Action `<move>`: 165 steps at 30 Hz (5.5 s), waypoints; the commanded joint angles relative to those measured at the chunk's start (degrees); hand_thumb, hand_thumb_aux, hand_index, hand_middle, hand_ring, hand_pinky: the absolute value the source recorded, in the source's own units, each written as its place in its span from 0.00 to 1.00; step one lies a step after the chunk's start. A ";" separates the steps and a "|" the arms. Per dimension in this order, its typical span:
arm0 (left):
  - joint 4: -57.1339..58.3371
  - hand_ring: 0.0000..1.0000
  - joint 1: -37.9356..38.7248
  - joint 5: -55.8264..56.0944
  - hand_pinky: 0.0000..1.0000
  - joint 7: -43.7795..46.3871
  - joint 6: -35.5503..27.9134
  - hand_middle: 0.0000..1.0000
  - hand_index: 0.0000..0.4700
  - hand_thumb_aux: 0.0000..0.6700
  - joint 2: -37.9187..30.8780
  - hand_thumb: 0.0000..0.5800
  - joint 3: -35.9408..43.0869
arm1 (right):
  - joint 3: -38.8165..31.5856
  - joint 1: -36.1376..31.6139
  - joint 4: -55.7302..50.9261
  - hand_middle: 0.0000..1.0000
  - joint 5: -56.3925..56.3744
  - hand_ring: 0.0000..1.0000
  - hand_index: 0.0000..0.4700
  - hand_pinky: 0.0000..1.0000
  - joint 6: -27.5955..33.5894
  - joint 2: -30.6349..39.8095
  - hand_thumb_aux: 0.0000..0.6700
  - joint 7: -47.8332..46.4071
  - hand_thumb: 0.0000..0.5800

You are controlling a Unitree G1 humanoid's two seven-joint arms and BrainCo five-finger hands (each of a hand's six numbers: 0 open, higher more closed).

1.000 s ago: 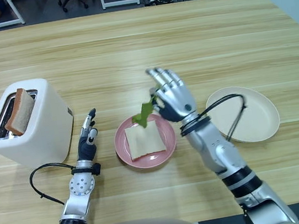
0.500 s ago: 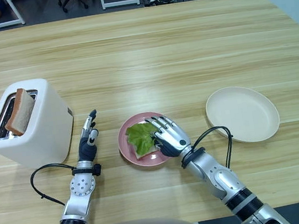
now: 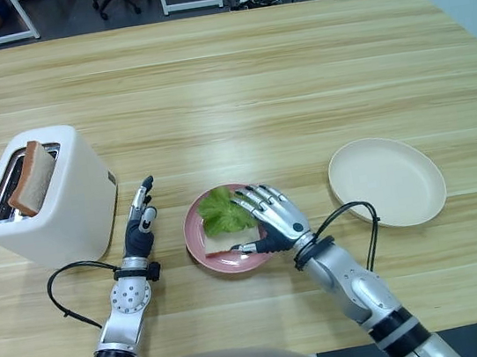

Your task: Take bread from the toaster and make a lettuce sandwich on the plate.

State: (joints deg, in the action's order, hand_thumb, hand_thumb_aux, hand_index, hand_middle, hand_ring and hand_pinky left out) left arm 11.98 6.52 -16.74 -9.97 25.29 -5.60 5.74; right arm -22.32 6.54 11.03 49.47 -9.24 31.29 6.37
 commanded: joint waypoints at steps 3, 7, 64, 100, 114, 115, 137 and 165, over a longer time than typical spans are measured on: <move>-15.25 0.00 3.76 -5.21 0.00 -1.76 -0.23 0.00 0.00 0.00 -2.22 0.00 -2.64 | 20.71 2.16 17.53 0.00 -30.35 0.00 0.00 0.00 2.64 2.19 0.00 -12.43 0.00; -37.08 0.00 5.83 -13.07 0.00 -2.72 -2.50 0.00 0.00 0.00 -4.15 0.00 -11.13 | 28.43 0.67 18.89 0.00 -42.15 0.00 0.00 0.00 5.99 -1.00 0.00 -14.13 0.00; -30.51 0.00 8.95 -35.20 0.00 4.49 -34.58 0.00 0.09 0.09 -18.09 0.17 -17.92 | 25.13 3.41 6.29 0.00 -39.29 0.00 0.00 0.00 3.88 -11.46 0.00 -13.46 0.00; -32.61 1.00 7.81 -29.47 1.00 5.24 -40.74 1.00 1.00 1.00 -16.91 1.00 -18.86 | 25.79 4.59 6.71 0.00 -38.44 0.00 0.00 0.00 3.61 -11.20 0.00 -13.27 0.00; -52.58 1.00 -3.28 -19.58 1.00 -19.49 -17.15 1.00 1.00 1.00 -17.96 1.00 -30.95 | 25.10 3.98 5.32 0.00 -38.35 0.00 0.00 0.00 3.12 -12.37 0.00 -12.31 0.00; -53.82 1.00 -4.00 -15.64 1.00 -17.34 -15.18 1.00 1.00 1.00 -17.77 1.00 -28.77 | 25.03 3.81 5.19 0.00 -38.33 0.00 0.00 0.00 3.10 -12.52 0.00 -12.26 0.00; 6.79 1.00 -28.38 16.44 1.00 42.67 -8.99 1.00 1.00 1.00 -14.16 1.00 9.37 | 27.21 2.90 1.31 0.00 -39.07 0.00 0.00 0.00 2.42 -13.24 0.00 -11.64 0.00; 30.44 1.00 -35.80 5.22 1.00 49.31 0.10 1.00 1.00 1.00 -13.41 1.00 14.83 | 4.58 5.95 -0.19 0.00 16.05 0.00 0.00 0.00 -12.94 -1.47 0.00 3.37 0.00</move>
State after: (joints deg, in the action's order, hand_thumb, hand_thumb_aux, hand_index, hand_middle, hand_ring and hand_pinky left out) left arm 41.54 -29.76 -9.98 39.09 25.97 -18.73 19.69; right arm -15.45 13.38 13.76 60.54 -22.69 28.28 8.24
